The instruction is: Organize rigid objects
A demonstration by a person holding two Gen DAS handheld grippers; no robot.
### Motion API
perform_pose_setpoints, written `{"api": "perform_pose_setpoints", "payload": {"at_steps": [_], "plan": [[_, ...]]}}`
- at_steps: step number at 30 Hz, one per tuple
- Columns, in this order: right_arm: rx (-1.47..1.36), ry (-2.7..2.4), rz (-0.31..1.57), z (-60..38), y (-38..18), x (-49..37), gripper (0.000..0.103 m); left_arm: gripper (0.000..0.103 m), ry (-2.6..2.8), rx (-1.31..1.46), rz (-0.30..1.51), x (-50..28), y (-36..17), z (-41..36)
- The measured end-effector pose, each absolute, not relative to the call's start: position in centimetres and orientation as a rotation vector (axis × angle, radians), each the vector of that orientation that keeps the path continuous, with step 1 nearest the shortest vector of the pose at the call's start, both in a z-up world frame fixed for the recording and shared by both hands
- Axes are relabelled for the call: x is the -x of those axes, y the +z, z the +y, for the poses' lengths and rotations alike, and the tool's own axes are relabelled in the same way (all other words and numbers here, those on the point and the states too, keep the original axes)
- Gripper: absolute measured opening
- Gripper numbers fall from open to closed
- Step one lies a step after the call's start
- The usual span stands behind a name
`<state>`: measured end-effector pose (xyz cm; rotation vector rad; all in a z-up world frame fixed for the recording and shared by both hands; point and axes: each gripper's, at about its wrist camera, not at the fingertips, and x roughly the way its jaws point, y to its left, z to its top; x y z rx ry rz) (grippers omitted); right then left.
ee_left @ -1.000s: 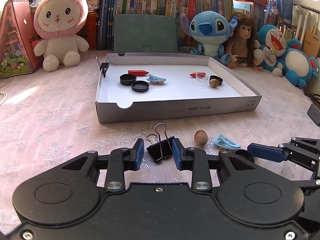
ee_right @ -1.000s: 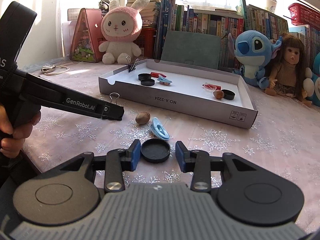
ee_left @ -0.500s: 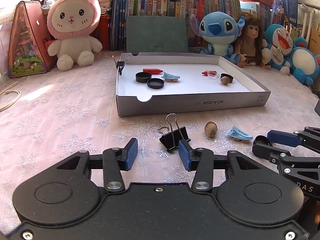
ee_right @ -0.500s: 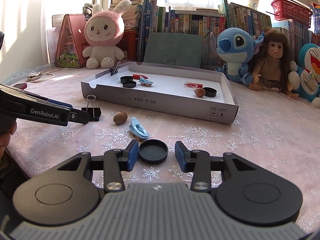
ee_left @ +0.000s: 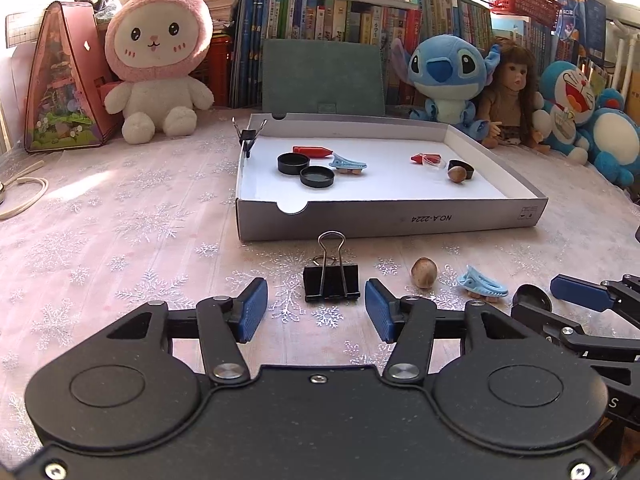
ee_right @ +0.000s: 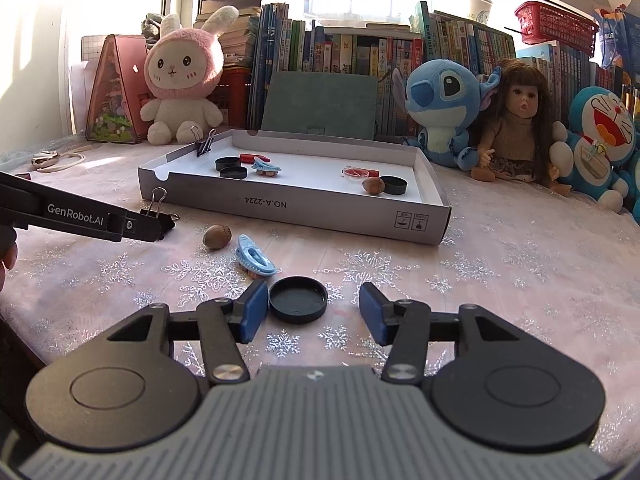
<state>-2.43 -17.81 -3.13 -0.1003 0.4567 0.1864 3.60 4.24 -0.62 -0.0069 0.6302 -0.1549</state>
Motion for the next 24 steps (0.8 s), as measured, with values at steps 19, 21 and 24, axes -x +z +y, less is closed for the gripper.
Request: {"api": "perform_pose_setpoints", "payload": {"at_steps": [19,21,24], "plan": [[0.081,0.162,0.43,-17.4,-3.6,2.7,0.067,0.054,-0.143,-0.056,0.576,-4.2,-2.2,2.4],[0.088,0.16,0.428,-17.2,-3.7,2.8,0.066,0.049,-0.15,-0.059,0.57,-3.8,-2.2,2.2],[0.098,0.156,0.422,-16.7,-3.8,3.1,0.056,0.037,-0.154,-0.075,0.558,-3.1,-2.2,1.8]]}}
